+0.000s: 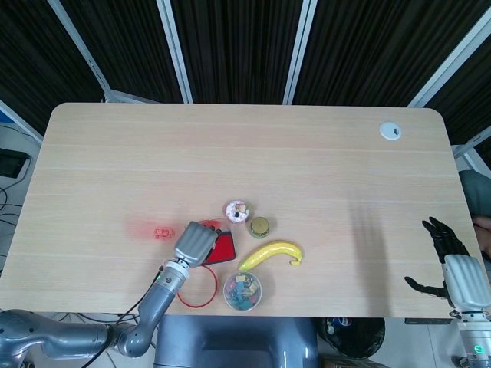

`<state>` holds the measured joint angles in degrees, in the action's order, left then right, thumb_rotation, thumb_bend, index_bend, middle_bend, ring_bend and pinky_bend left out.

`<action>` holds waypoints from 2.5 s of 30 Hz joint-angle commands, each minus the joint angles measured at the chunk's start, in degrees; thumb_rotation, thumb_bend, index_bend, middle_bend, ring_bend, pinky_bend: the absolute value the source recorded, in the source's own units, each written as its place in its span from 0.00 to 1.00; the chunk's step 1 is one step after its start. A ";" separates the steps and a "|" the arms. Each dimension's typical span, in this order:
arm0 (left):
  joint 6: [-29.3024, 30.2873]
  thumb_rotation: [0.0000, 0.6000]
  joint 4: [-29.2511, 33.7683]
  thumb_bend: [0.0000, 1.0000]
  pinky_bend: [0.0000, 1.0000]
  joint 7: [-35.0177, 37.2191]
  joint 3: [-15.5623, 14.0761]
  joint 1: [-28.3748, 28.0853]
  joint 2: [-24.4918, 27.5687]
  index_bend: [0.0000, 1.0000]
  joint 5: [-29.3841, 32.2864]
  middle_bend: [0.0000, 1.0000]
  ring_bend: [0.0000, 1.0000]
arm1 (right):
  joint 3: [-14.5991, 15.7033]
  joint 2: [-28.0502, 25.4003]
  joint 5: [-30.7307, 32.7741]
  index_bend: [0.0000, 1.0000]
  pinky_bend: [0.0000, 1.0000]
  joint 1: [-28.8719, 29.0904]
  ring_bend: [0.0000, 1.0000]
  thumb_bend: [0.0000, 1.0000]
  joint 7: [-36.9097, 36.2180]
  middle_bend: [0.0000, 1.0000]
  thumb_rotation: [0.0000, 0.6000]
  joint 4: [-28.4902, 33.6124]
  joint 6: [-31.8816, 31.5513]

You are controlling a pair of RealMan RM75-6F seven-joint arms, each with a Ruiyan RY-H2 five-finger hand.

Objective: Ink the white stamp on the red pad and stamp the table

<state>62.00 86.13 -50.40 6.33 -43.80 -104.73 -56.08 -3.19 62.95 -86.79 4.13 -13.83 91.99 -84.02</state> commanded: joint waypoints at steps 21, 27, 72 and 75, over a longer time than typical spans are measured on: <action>-0.04 1.00 -2.25 0.51 0.65 -1.61 -2.43 0.03 -1.35 0.73 1.19 0.74 0.59 | 0.01 -0.05 0.04 0.00 0.18 0.00 0.00 0.12 -0.13 0.00 1.00 0.02 0.08; 0.41 1.00 -1.96 0.51 0.65 -1.09 -2.06 0.09 -1.19 0.72 0.80 0.74 0.59 | 0.02 -0.06 0.02 0.00 0.18 0.00 0.00 0.12 -0.13 0.00 1.00 0.05 0.07; 4.82 1.00 6.34 0.51 0.63 18.94 -3.01 8.44 22.96 0.70 -9.35 0.72 0.58 | 0.15 -0.01 0.02 0.00 0.18 -0.10 0.00 0.12 0.44 0.00 1.00 0.46 0.08; 3.20 1.00 4.09 0.51 0.62 20.31 -3.38 8.32 22.14 0.70 -9.88 0.71 0.58 | 0.15 0.00 0.07 0.00 0.17 -0.10 0.00 0.12 0.49 0.00 1.00 0.50 0.11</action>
<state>66.09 91.16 -30.91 3.32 -35.59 -82.26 -65.48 -3.04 62.94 -86.72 4.03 -13.34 92.49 -83.91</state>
